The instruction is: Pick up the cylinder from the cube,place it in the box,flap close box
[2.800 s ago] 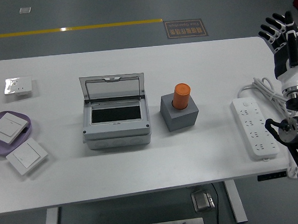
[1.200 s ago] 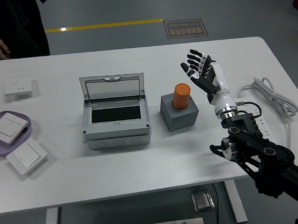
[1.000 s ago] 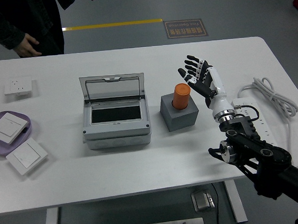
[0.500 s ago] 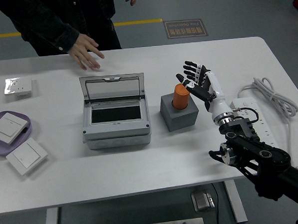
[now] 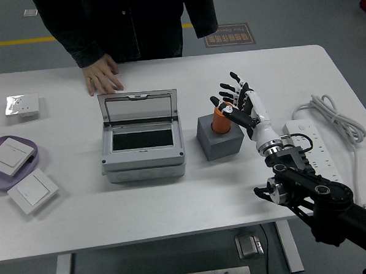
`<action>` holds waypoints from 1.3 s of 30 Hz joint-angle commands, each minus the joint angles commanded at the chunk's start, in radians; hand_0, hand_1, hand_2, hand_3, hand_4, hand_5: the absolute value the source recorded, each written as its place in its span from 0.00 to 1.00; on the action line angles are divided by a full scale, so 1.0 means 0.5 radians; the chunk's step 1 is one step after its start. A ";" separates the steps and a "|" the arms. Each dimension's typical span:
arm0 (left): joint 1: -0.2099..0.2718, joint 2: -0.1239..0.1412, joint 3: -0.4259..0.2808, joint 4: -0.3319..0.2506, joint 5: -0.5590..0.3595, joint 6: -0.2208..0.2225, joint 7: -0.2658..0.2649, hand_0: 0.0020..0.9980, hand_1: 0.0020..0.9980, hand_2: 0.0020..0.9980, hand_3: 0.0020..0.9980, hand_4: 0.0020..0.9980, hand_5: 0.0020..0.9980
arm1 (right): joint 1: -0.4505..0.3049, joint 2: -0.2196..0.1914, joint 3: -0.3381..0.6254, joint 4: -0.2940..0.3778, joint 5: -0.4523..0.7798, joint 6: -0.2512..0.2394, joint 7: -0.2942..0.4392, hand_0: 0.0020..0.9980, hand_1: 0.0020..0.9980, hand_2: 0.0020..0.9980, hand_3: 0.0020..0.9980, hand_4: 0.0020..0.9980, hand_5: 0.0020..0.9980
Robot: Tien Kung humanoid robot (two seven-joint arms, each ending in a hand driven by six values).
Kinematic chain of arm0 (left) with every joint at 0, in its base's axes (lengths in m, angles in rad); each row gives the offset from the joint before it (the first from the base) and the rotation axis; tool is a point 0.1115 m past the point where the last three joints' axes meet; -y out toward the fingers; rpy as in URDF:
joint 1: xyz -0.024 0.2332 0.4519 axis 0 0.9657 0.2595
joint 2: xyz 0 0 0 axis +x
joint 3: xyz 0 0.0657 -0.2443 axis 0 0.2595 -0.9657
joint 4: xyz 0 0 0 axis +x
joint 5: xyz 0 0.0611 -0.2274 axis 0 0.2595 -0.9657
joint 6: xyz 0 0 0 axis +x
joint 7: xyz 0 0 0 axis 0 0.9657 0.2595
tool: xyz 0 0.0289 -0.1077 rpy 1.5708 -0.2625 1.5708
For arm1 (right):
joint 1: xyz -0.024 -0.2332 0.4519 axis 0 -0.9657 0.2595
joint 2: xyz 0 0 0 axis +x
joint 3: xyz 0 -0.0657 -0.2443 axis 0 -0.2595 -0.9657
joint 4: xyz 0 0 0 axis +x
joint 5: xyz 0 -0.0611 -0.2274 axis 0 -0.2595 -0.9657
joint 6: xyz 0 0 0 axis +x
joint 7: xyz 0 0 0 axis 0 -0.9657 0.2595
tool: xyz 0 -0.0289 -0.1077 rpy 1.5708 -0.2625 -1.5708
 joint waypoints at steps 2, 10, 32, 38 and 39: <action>0.000 0.000 0.001 0.000 0.000 0.000 0.000 0.62 0.59 0.54 0.62 0.70 0.23 | 0.000 0.002 -0.019 -0.004 0.005 0.002 -0.002 0.80 0.78 0.83 0.96 0.91 0.26; 0.000 0.000 0.005 -0.001 -0.004 0.000 -0.002 0.62 0.59 0.54 0.62 0.70 0.23 | 0.001 0.006 -0.068 -0.021 0.020 0.021 -0.021 0.81 0.79 0.83 0.95 0.91 0.24; 0.007 0.000 0.007 -0.008 0.024 -0.003 0.003 0.62 0.59 0.54 0.62 0.69 0.23 | -0.018 0.011 -0.099 -0.025 -0.009 0.007 -0.048 0.79 0.73 0.74 0.80 0.75 0.13; 0.001 0.000 0.002 -0.007 0.030 -0.002 0.004 0.62 0.59 0.54 0.62 0.69 0.23 | -0.016 0.016 -0.111 -0.014 -0.041 -0.002 -0.063 0.78 0.71 0.69 0.67 0.65 0.10; 0.001 -0.001 0.003 -0.007 0.030 -0.002 0.004 0.62 0.59 0.54 0.62 0.69 0.23 | -0.016 0.017 -0.112 -0.013 -0.046 -0.003 -0.065 0.76 0.69 0.64 0.62 0.54 0.03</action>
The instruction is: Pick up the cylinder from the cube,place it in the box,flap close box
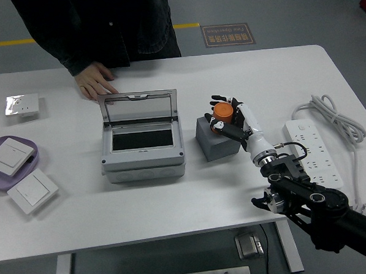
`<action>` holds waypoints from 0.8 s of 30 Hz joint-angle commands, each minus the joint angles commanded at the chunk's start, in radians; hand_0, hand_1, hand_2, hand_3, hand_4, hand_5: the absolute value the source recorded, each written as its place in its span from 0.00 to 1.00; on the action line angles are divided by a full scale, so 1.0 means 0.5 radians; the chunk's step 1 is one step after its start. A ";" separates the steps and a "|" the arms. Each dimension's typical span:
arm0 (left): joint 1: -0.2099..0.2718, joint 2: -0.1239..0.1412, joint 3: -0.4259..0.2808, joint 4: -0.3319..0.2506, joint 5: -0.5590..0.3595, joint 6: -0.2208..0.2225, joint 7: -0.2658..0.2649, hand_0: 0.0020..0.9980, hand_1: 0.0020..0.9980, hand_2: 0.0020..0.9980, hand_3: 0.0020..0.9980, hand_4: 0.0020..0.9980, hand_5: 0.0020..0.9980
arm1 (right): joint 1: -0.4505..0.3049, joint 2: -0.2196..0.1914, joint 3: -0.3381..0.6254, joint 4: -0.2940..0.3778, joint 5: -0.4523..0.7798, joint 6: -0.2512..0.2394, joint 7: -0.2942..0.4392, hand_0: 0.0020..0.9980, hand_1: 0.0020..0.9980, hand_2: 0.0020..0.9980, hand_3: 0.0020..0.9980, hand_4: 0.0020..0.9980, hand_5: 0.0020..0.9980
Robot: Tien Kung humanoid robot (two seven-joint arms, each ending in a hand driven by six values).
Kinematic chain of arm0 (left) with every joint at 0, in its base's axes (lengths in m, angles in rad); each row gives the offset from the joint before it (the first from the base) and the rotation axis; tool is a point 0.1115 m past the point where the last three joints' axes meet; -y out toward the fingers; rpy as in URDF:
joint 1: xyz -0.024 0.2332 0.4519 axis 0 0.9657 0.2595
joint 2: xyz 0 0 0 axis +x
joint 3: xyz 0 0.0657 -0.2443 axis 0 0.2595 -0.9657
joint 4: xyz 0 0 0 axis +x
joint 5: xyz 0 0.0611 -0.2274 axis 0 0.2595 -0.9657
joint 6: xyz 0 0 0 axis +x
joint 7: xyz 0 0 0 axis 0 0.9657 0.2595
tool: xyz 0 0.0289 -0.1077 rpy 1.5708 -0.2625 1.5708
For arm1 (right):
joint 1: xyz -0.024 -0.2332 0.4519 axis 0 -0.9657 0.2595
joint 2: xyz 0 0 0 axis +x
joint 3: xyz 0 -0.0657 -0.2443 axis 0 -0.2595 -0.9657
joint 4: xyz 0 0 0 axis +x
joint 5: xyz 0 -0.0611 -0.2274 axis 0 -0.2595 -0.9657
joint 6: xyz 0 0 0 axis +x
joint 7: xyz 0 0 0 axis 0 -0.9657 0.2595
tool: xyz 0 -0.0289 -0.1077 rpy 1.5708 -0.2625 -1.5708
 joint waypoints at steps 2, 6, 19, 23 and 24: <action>0.000 -0.001 0.002 0.000 -0.002 0.000 -0.001 0.62 0.59 0.54 0.62 0.69 0.23 | 0.000 0.001 -0.002 0.003 -0.005 -0.001 -0.004 0.76 0.69 0.64 0.62 0.54 0.03; -0.002 -0.005 0.007 0.000 -0.008 0.000 -0.004 0.62 0.59 0.54 0.62 0.69 0.23 | -0.001 -0.001 -0.003 0.013 -0.009 -0.004 -0.009 0.75 0.68 0.62 0.60 0.53 0.03; -0.008 -0.008 0.014 0.000 -0.019 0.000 -0.009 0.62 0.59 0.54 0.62 0.69 0.23 | 0.004 -0.011 -0.017 0.058 -0.060 -0.030 -0.036 0.72 0.66 0.60 0.57 0.48 0.00; -0.010 -0.010 0.016 0.001 -0.022 0.001 -0.010 0.62 0.59 0.54 0.62 0.69 0.23 | 0.007 -0.014 -0.018 0.071 -0.093 -0.049 -0.042 0.72 0.66 0.60 0.57 0.48 0.00; -0.010 -0.010 0.016 0.001 -0.022 0.001 -0.011 0.62 0.59 0.54 0.62 0.69 0.23 | 0.008 -0.014 -0.018 0.074 -0.102 -0.054 -0.043 0.71 0.65 0.59 0.57 0.45 0.00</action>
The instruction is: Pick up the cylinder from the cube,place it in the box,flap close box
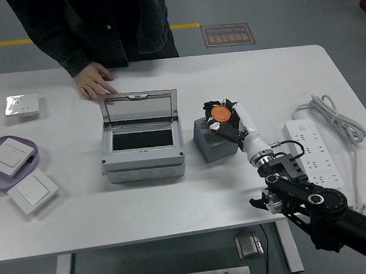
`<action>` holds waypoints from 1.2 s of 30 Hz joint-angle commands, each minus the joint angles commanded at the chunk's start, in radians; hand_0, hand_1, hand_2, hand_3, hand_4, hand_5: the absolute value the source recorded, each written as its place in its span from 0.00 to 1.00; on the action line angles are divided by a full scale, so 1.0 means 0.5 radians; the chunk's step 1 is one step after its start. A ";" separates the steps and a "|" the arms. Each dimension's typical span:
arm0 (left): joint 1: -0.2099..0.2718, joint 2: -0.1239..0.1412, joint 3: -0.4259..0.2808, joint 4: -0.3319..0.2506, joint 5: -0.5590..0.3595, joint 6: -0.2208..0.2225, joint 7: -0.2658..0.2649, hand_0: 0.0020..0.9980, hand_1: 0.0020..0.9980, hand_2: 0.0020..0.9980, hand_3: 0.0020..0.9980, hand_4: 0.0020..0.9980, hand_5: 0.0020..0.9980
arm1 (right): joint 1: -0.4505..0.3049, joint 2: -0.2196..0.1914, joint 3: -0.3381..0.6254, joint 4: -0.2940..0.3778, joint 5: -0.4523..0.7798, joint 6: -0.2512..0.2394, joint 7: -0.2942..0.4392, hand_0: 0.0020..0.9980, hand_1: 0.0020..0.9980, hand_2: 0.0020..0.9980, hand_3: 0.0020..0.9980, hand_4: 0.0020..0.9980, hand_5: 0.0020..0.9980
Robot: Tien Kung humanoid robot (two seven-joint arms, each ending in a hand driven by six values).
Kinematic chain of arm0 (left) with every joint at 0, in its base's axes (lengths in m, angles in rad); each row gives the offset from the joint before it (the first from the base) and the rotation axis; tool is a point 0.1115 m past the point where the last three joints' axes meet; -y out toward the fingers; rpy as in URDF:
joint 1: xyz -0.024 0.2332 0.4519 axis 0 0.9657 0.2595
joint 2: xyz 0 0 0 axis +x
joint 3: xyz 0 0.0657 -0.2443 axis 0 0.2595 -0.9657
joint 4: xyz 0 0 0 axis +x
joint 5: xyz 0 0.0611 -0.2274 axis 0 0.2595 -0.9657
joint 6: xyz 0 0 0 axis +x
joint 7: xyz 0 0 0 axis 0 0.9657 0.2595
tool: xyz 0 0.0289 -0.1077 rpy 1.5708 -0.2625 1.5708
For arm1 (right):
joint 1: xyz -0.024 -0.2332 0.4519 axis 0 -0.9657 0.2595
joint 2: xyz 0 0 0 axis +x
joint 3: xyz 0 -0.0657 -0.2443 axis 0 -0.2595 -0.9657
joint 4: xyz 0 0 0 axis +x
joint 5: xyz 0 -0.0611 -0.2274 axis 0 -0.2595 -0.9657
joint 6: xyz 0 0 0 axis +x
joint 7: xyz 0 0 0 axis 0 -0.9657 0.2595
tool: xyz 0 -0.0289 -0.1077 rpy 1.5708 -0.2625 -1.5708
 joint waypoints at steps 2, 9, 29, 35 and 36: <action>0.000 -0.001 0.000 0.000 -0.001 0.000 0.000 0.62 0.59 0.54 0.62 0.69 0.23 | 0.001 -0.001 0.001 0.008 -0.015 -0.011 -0.002 0.71 0.65 0.59 0.57 0.45 0.00; 0.014 0.002 0.024 0.000 -0.033 0.002 -0.016 0.62 0.59 0.54 0.62 0.69 0.23 | 0.004 -0.002 0.003 0.044 -0.026 -0.048 0.012 0.74 0.65 0.59 0.57 0.28 0.00; 0.025 0.007 0.027 0.000 -0.039 0.004 -0.025 0.62 0.59 0.54 0.62 0.69 0.23 | -0.004 -0.009 0.025 0.143 0.087 -0.108 0.089 0.72 0.62 0.55 0.51 0.08 0.00; 0.026 0.006 0.019 -0.001 -0.026 0.004 -0.020 0.62 0.59 0.54 0.62 0.69 0.23 | -0.024 -0.031 0.074 0.301 0.042 -0.176 0.079 0.72 0.62 0.55 0.51 0.08 0.00; 0.027 0.005 0.017 0.000 -0.024 0.005 -0.019 0.62 0.59 0.54 0.62 0.69 0.23 | -0.028 -0.037 0.083 0.340 0.028 -0.187 0.071 0.50 0.53 0.50 0.45 0.11 0.00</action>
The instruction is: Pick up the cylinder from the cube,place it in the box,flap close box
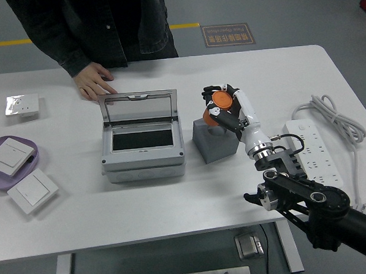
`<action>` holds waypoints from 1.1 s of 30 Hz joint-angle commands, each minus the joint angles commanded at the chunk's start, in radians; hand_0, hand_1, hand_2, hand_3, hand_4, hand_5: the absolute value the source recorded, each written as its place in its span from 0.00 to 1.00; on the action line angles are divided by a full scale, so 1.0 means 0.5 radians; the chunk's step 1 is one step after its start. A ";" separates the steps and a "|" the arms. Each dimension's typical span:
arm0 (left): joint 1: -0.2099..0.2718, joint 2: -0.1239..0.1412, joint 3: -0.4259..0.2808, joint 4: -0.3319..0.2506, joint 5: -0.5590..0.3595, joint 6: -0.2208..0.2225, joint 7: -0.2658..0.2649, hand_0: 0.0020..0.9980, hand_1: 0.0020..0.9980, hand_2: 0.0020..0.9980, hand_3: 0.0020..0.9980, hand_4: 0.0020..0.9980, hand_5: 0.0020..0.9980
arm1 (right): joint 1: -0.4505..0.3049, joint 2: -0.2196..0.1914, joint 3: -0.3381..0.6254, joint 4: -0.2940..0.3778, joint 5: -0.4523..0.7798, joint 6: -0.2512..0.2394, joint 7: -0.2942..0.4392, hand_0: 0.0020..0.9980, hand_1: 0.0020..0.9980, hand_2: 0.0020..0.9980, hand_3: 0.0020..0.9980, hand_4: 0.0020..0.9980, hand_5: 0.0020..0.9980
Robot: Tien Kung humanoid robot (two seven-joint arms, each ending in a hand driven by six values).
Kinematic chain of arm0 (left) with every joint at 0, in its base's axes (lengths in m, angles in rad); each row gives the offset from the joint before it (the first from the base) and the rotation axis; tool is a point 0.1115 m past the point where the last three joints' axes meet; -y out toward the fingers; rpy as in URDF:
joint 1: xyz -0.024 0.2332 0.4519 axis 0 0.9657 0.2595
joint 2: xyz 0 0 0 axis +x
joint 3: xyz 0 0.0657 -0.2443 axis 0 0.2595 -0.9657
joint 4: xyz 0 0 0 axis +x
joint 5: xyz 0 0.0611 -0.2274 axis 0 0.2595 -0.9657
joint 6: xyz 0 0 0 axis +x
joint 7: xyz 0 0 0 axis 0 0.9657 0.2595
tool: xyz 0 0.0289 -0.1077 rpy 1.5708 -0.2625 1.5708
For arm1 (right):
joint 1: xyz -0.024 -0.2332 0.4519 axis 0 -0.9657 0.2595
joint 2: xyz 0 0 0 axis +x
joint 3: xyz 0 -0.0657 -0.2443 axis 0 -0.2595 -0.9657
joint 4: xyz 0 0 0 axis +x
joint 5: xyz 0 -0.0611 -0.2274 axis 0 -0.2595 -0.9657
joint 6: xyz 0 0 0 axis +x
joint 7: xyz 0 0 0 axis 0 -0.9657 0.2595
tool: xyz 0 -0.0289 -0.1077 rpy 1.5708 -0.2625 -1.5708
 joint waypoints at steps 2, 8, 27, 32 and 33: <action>0.001 0.000 -0.002 0.000 0.003 0.001 0.001 0.62 0.59 0.54 0.62 0.69 0.23 | -0.004 -0.012 0.013 0.077 -0.042 -0.022 -0.028 0.50 0.53 0.50 0.45 0.11 0.00; 0.001 -0.003 -0.005 0.000 0.011 0.006 0.005 0.62 0.59 0.54 0.62 0.69 0.23 | 0.004 -0.039 0.040 0.342 -0.293 -0.177 -0.156 0.12 0.26 0.34 0.34 0.00 0.00; 0.003 -0.005 -0.044 0.003 0.053 0.008 0.027 0.62 0.59 0.54 0.62 0.70 0.25 | 0.068 -0.041 -0.024 0.708 -0.618 -0.100 -0.467 0.00 0.04 0.14 0.13 0.00 0.00; -0.002 -0.002 -0.043 0.005 0.050 0.007 0.025 0.62 0.59 0.54 0.62 0.70 0.25 | 0.118 -0.032 -0.050 0.700 -1.009 0.101 -0.714 0.00 0.04 0.14 0.13 0.00 0.00; -0.002 -0.002 -0.044 0.005 0.052 0.007 0.026 0.62 0.59 0.54 0.62 0.70 0.25 | 0.141 -0.034 -0.074 0.702 -1.093 0.141 -0.765 0.00 0.04 0.14 0.13 0.00 0.00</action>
